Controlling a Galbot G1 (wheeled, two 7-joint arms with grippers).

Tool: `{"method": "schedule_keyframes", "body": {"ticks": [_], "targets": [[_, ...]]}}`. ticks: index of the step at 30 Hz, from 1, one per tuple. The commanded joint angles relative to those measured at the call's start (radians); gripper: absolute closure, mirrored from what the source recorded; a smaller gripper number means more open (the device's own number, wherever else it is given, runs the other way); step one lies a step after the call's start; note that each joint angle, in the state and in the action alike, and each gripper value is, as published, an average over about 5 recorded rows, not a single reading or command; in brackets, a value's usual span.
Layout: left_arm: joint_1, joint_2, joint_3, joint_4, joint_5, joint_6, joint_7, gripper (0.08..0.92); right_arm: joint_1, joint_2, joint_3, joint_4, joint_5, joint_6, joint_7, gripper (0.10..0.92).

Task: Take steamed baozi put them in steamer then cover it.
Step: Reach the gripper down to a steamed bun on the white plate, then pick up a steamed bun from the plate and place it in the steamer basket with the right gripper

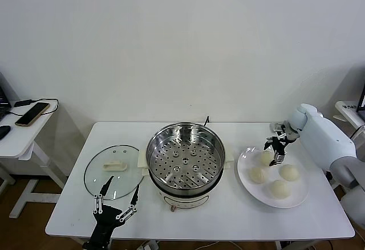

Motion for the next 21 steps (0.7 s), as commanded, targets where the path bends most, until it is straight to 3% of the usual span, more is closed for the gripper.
{"method": "schedule_keyframes", "body": {"ticks": [1, 9, 16, 21], "targets": [[0.000, 0.000, -0.001, 0.000, 0.000, 0.001, -0.001, 0.177, 0.002, 0.011, -0.010, 0.006, -0.047, 0.015, 0.009, 0.277], [0.000, -0.003, -0.002, -0.004, 0.000, 0.005, -0.004, 0.177, 0.014, -0.069, -0.039, 0.155, 0.025, 0.026, 0.015, 0.335], [-0.003, 0.003, -0.001, -0.017, -0.001, 0.009, -0.007, 0.177, 0.170, -0.158, -0.143, 0.449, 0.160, 0.171, 0.011, 0.342], [-0.002, 0.009, 0.003, -0.024, -0.001, 0.010, -0.009, 0.177, 0.341, -0.140, -0.296, 0.624, 0.231, 0.267, 0.014, 0.349]]}}
